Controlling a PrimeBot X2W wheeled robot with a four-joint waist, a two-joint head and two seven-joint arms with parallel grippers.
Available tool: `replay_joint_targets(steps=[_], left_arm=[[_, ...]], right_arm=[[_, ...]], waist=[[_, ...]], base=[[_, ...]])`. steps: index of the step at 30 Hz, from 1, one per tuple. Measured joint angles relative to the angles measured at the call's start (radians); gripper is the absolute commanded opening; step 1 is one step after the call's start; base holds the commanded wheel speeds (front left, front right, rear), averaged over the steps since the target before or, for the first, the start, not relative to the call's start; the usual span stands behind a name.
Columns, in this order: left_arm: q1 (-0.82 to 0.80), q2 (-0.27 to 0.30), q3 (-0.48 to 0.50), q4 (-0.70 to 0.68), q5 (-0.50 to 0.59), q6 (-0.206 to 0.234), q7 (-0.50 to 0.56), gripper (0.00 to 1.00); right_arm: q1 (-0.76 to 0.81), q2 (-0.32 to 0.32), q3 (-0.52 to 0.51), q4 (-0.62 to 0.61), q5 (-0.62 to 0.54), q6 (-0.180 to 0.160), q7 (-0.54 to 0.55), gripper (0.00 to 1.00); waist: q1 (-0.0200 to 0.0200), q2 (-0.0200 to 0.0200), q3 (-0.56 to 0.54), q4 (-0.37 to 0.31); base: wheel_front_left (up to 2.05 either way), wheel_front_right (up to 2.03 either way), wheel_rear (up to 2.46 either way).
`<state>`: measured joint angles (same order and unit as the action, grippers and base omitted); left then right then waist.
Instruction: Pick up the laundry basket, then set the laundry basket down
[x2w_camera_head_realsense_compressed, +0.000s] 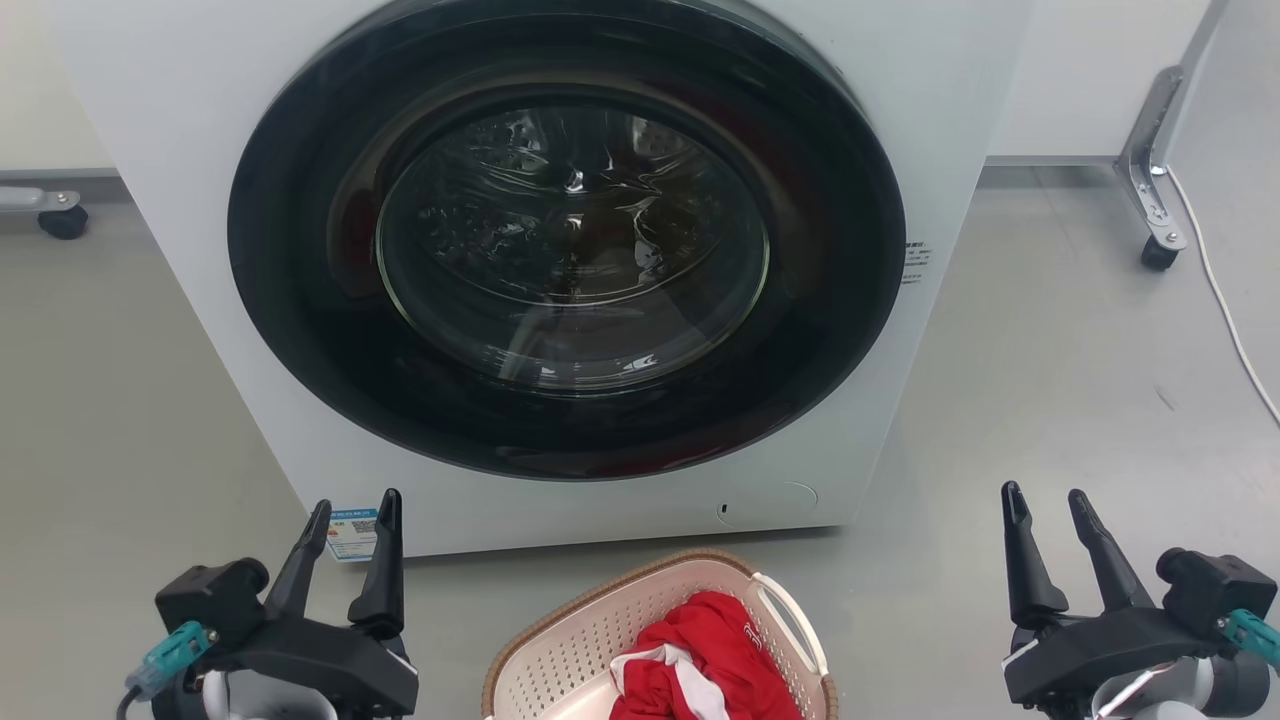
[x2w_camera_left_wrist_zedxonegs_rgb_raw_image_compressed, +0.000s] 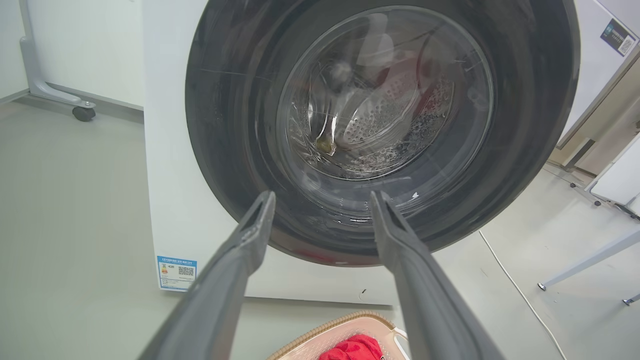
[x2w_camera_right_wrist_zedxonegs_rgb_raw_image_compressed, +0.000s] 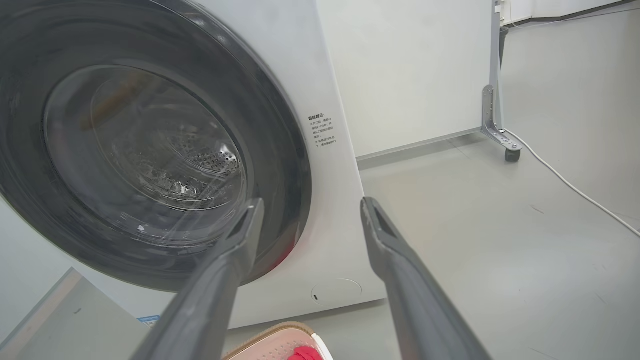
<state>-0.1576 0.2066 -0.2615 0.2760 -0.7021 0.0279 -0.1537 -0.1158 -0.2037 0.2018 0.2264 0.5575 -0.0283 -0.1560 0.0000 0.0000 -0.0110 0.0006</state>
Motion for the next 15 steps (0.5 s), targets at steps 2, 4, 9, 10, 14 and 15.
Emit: replay_joint_targets(steps=[2, 4, 9, 10, 14, 15], left_arm=[[0.000, 0.000, -0.004, 0.000, 0.029, 0.008, -0.008, 1.00], [0.000, 0.005, -0.009, 0.001, 0.044, 0.012, -0.017, 1.00], [0.000, 0.013, -0.023, 0.003, 0.101, 0.026, -0.035, 1.00], [0.000, 0.014, -0.026, 0.003, 0.109, 0.027, -0.040, 1.00], [0.000, 0.015, -0.033, 0.004, 0.153, 0.044, -0.052, 1.00], [0.000, 0.016, -0.033, 0.005, 0.160, 0.045, -0.059, 1.00]], right_arm=[[-0.002, -0.001, 0.009, -0.002, -0.020, -0.008, -0.006, 1.00], [-0.002, -0.003, 0.016, -0.003, -0.051, -0.012, -0.014, 1.00], [-0.003, -0.011, 0.036, -0.007, -0.123, -0.026, -0.032, 1.00], [-0.003, -0.013, 0.040, -0.009, -0.134, -0.026, -0.038, 1.00], [-0.003, -0.021, 0.048, -0.010, -0.185, -0.036, -0.050, 1.00], [-0.003, -0.021, 0.050, -0.009, -0.194, -0.040, -0.057, 1.00]], waist=[[0.0000, 0.0000, -0.001, -0.001], [0.0000, 0.0000, -0.002, -0.001], [0.0000, 0.0000, -0.005, 0.000], [0.0000, 0.0000, -0.005, 0.000], [0.0000, 0.0000, -0.007, 0.000], [0.0000, 0.0000, -0.008, 0.000]], base=[[0.00, 0.00, 0.00], [0.00, 0.00, 0.00], [0.00, 0.00, 0.00], [0.00, 0.00, 0.00], [0.00, 0.00, 0.00], [0.00, 0.00, 0.00]])
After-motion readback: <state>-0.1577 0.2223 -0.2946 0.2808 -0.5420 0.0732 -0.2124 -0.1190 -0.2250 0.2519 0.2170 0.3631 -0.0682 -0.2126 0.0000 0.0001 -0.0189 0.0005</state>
